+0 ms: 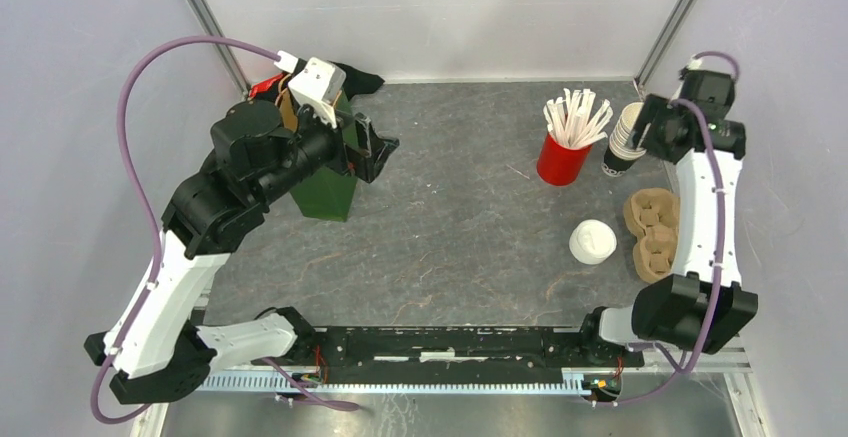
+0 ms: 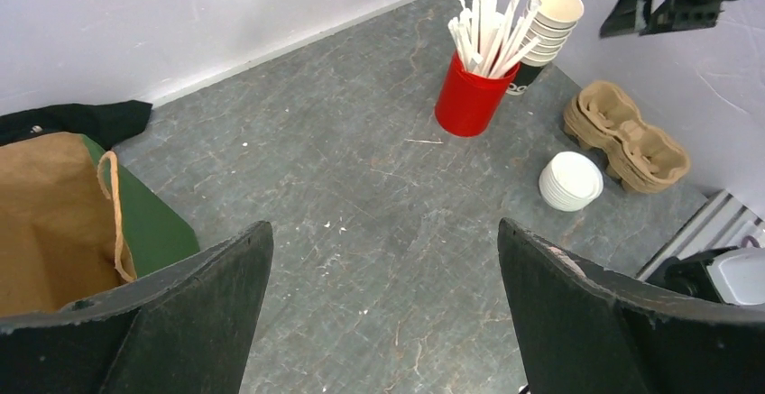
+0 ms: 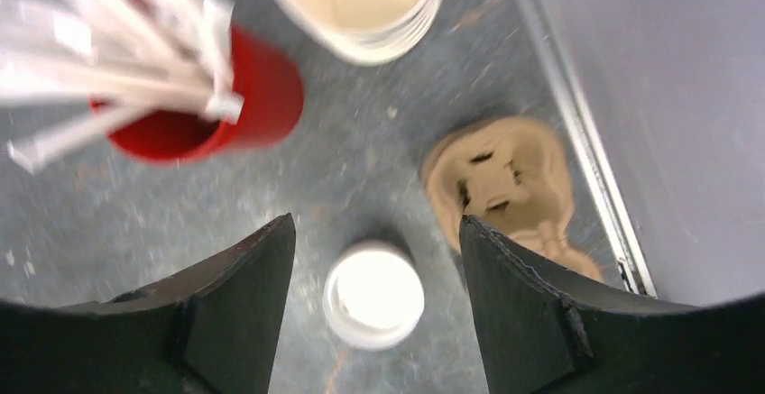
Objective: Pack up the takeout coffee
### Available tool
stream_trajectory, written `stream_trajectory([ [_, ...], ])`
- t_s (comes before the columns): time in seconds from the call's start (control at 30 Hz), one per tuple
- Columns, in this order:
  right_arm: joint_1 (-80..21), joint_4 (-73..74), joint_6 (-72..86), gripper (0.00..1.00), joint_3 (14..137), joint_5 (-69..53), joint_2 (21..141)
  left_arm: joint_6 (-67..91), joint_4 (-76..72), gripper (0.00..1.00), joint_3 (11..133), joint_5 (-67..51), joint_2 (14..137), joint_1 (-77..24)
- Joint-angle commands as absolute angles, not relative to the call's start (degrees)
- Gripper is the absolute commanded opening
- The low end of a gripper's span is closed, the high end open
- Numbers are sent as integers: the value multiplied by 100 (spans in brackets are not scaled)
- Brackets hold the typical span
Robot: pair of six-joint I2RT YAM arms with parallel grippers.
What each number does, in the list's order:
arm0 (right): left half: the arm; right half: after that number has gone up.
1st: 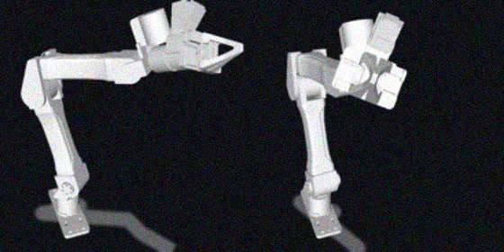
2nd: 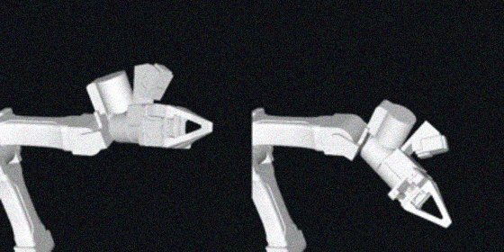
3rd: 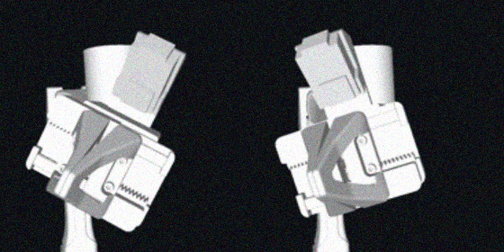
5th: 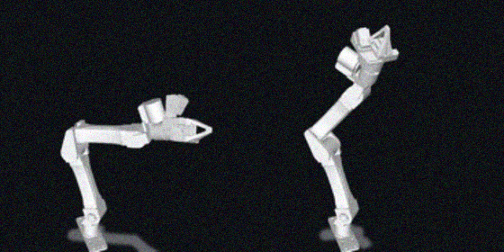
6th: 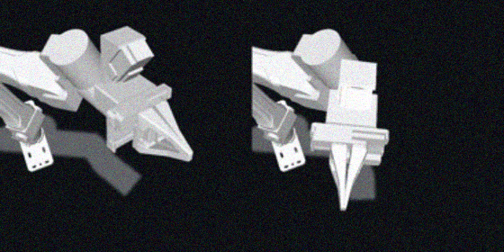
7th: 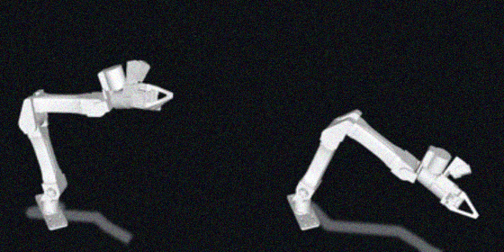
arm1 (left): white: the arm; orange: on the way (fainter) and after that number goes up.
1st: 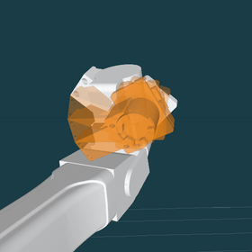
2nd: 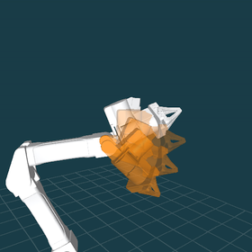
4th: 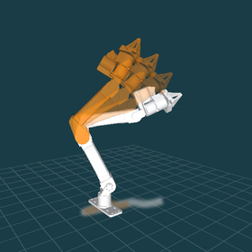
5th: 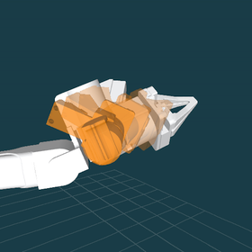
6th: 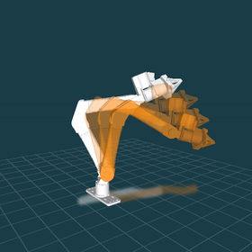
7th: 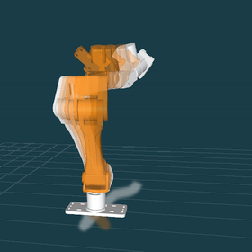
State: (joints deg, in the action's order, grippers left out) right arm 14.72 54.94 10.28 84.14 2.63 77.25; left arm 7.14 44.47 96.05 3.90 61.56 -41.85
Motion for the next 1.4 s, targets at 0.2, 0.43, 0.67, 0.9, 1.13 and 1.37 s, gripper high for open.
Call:
stream_trajectory([
  [0.2, 2226, 4613, 1627, 67, 9459, 619, 8912, 270, 4782, 100, 10882, 1038, 7173, -4210],
  [0.43, 2241, 4323, 1365, 64, 9794, 590, 9485, 281, 4926, 100, 11340, 889, 7678, -4210],
  [0.67, 2242, 4336, 1436, 43, 10142, 350, 9944, 280, 4825, 100, 11286, 775, 7859, -4210],
  [0.9, 2241, 4535, 1650, 38, 10582, 241, 10417, 144, 4665, 100, 11187, 801, 7908, -4174],
  [1.13, 2241, 4485, 1782, 34, 10618, 172, 10578, 175, 4570, 100, 11076, 757, 7884, -3962],
  [1.37, 2233, 4585, 1781, 23, 10816, 168, 10696, 201, 4495, 100, 11050, 702, 7934, -3771],
])
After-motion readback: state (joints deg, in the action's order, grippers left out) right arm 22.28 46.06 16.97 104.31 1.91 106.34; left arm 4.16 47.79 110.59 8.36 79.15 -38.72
